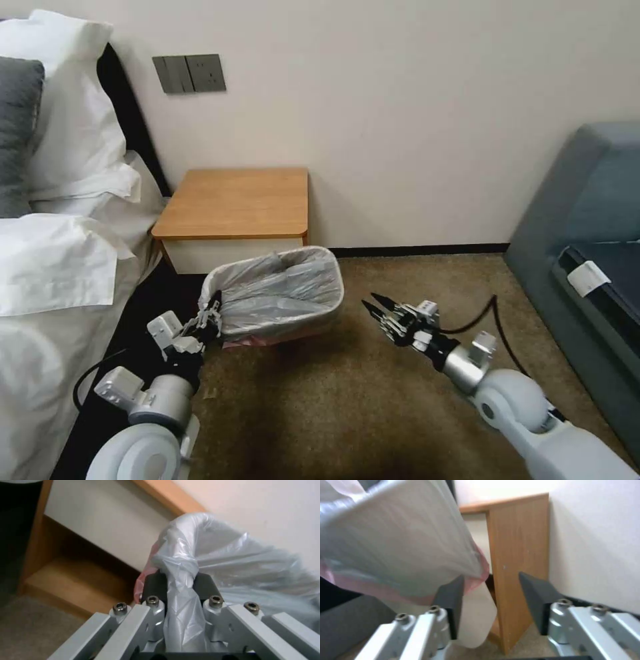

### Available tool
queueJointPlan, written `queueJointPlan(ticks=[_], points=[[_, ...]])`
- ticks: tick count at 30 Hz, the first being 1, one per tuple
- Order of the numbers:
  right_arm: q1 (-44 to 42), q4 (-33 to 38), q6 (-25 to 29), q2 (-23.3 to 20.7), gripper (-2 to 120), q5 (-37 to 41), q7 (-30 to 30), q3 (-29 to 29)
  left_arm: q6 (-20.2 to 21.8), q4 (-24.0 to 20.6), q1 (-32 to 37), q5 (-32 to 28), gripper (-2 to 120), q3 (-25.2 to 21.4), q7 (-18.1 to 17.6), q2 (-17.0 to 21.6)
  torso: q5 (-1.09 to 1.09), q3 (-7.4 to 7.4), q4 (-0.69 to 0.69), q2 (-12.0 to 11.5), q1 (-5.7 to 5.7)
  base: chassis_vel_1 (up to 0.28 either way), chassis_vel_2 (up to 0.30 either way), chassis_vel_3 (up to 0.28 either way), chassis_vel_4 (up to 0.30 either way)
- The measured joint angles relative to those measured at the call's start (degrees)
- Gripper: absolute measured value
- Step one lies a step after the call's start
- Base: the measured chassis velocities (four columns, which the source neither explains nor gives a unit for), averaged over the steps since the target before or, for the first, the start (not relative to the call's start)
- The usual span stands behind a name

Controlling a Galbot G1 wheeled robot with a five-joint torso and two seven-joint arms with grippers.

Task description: Pick up the garbage bag from the table and place it over the trash can.

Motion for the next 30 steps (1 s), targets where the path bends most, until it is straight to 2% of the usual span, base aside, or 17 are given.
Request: queueJointPlan(ticks=[1, 3, 5, 8, 9, 10, 12, 13, 14, 17, 18, 20, 21, 23, 24, 26, 30], points=[[-0.5, 1.7, 0.5, -0.2, 53, 0.0, -0.1, 1.1, -0.2, 0.7, 0.2, 2.1, 10, 0.3, 0.4, 0.2, 0.00, 0.00, 0.00, 0.0, 0.00, 0.000, 0.000, 0.000, 0.000], [-0.6, 3.0, 0.8, -0.2, 57, -0.1, -0.1, 1.5, -0.5, 1.1, 0.4, 3.7, 10, 0.6, 0.7, 0.3, -0.01, 0.00, 0.00, 0.0, 0.00, 0.000, 0.000, 0.000, 0.000], [-0.3, 6.9, 1.4, -0.6, 68, -1.6, 0.7, 1.6, -1.1, 1.9, 0.7, 7.1, 10, 1.3, 1.5, 0.6, 0.00, 0.00, 0.02, 0.0, 0.00, 0.000, 0.000, 0.000, 0.000], [0.2, 8.9, 1.4, -1.0, 69, -3.2, 1.2, 1.1, -1.4, 2.2, 0.7, 8.5, 10, 1.6, 1.8, 0.8, -0.01, 0.00, 0.02, 0.0, 0.00, 0.000, 0.000, 0.000, 0.000], [1.3, 11.7, 1.3, -2.2, 68, -6.9, 2.5, -0.7, -1.9, 2.5, 0.8, 10.6, 10, 2.0, 2.5, 1.2, -0.01, 0.00, 0.02, 0.0, 0.00, 0.000, 0.000, 0.000, 0.000], [5.0, 16.5, -2.3, -6.6, 54, -14.3, 6.6, -6.2, -3.0, 3.1, 0.6, 16.0, 10, 2.4, 4.2, 1.7, -0.03, 0.00, 0.02, 0.0, 0.00, 0.000, 0.000, 0.000, 0.000], [6.6, 17.4, -4.0, -7.9, 51, -15.5, 7.7, -8.1, -3.3, 3.2, 0.6, 17.1, 10, 2.5, 4.5, 1.9, -0.01, 0.00, 0.01, 0.0, 0.00, 0.000, 0.000, 0.000, 0.000], [9.9, 18.4, -7.2, -10.0, 44, -16.6, 9.5, -11.7, -3.7, 3.2, 0.6, 19.5, 10, 2.7, 5.4, 2.3, -0.01, 0.00, 0.01, 0.0, 0.00, 0.000, 0.000, 0.000, 0.000], [9.9, 18.4, -7.2, -10.0, 44, -16.6, 9.5, -11.7, -3.7, 3.2, 0.6, 19.5, 10, 2.7, 5.4, 2.3, -0.01, 0.00, 0.01, 0.0, 0.00, 0.000, 0.000, 0.000, 0.000], [21.9, 18.0, -15.8, -12.9, 30, -17.1, 14.1, -23.8, -4.8, 3.3, 0.8, 25.6, 10, 2.9, 7.4, 2.8, 0.00, 0.01, 0.01, 0.0, 0.00, 0.000, 0.000, 0.000, 0.000], [21.9, 18.0, -15.8, -12.9, 30, -17.1, 14.1, -23.8, -4.8, 3.3, 0.8, 25.6, 10, 2.9, 7.4, 2.8, 0.00, 0.01, 0.01, 0.0, 0.00, 0.000, 0.000, 0.000, 0.000], [33.3, 17.3, -23.8, -12.7, 18, -15.1, 17.8, -33.7, -5.6, 3.7, 0.7, 29.0, 10, 3.1, 8.4, 2.6, -0.02, 0.01, 0.03, 0.0, 0.00, 0.000, 0.000, 0.000, 0.000], [33.3, 17.3, -23.8, -12.7, 18, -15.1, 17.8, -33.7, -5.6, 3.7, 0.7, 29.0, 10, 3.1, 8.4, 2.6, -0.02, 0.01, 0.03, 0.0, 0.00, 0.000, 0.000, 0.000, 0.000], [43.2, 15.7, -31.2, -10.7, 8, -11.2, 20.7, -42.8, -6.4, 4.2, 0.4, 31.5, 10, 3.2, 9.0, 2.3, -0.02, 0.01, 0.03, 0.0, 0.00, 0.000, 0.000, 0.000, 0.000], [43.2, 15.7, -31.2, -10.7, 8, -11.2, 20.7, -42.8, -6.4, 4.2, 0.4, 31.5, 10, 3.2, 9.0, 2.3, -0.02, 0.01, 0.03, 0.0, 0.00, 0.000, 0.000, 0.000, 0.000], [49.4, 13.0, -35.4, -8.1, 0, -8.1, 21.6, -49.8, -6.6, 4.4, 0.4, 32.3, 10, 3.3, 9.1, 2.0, 0.00, 0.01, 0.03, 0.0, 0.00, 0.000, 0.000, 0.000, 0.000], [54.3, 9.8, -38.3, -4.9, 0, -4.5, 22.5, -54.7, -6.8, 4.4, 0.4, 32.3, 10, 3.3, 9.2, 1.8, -0.01, 0.01, 0.02, 0.0, 0.00, 0.000, 0.000, 0.000, 0.000]])
